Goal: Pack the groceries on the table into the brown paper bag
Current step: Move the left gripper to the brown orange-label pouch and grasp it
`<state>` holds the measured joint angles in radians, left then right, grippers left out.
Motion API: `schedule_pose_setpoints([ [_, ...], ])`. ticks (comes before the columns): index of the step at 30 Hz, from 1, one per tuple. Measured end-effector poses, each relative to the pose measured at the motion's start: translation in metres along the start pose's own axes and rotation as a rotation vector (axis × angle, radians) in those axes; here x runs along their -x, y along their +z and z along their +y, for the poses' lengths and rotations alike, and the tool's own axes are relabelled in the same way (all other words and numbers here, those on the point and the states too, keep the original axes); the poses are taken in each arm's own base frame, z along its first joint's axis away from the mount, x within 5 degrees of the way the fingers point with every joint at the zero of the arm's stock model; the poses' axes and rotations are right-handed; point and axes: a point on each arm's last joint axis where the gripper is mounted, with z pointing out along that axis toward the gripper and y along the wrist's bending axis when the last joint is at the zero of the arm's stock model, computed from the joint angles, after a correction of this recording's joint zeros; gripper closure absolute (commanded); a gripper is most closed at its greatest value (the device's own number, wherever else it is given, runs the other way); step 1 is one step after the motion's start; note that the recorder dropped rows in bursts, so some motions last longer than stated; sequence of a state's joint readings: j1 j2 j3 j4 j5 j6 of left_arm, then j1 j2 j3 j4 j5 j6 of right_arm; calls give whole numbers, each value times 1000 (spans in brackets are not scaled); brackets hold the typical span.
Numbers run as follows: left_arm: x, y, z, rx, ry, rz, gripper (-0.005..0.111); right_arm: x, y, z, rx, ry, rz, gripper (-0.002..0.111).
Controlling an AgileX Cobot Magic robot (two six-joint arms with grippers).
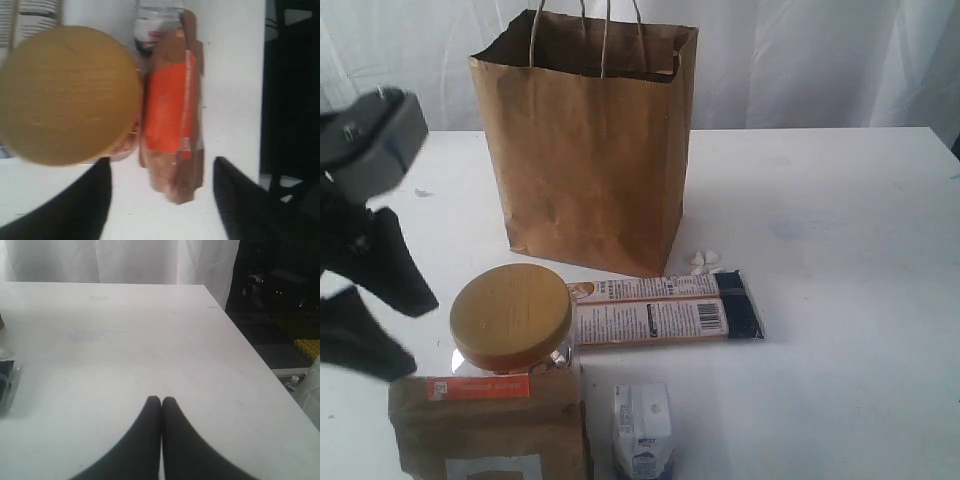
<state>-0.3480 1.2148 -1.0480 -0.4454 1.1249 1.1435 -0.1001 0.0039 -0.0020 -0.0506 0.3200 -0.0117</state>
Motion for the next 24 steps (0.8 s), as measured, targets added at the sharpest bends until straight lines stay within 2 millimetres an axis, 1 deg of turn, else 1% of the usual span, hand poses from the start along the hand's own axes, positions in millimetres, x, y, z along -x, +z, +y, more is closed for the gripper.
schedule_pose_setpoints([
  [1,-4,8,-3,-31,-8,8,20,0,0,0,0,0,0,108],
  [3,-11,20,-9,-82,-30,22,15,0,0,0,0,0,0,108],
  [6,-22,36,-18,-152,-78,23,15,0,0,0,0,0,0,108],
  [10,-30,51,-28,-214,-134,-4,15,0,0,0,0,0,0,108],
  [15,-41,70,-29,-166,-120,-28,15,0,0,0,0,0,0,108],
  [21,-63,94,-33,-71,15,-17,15,0,0,0,0,0,0,108],
  [24,-69,103,-32,-7,75,-33,15,0,0,0,0,0,0,108],
])
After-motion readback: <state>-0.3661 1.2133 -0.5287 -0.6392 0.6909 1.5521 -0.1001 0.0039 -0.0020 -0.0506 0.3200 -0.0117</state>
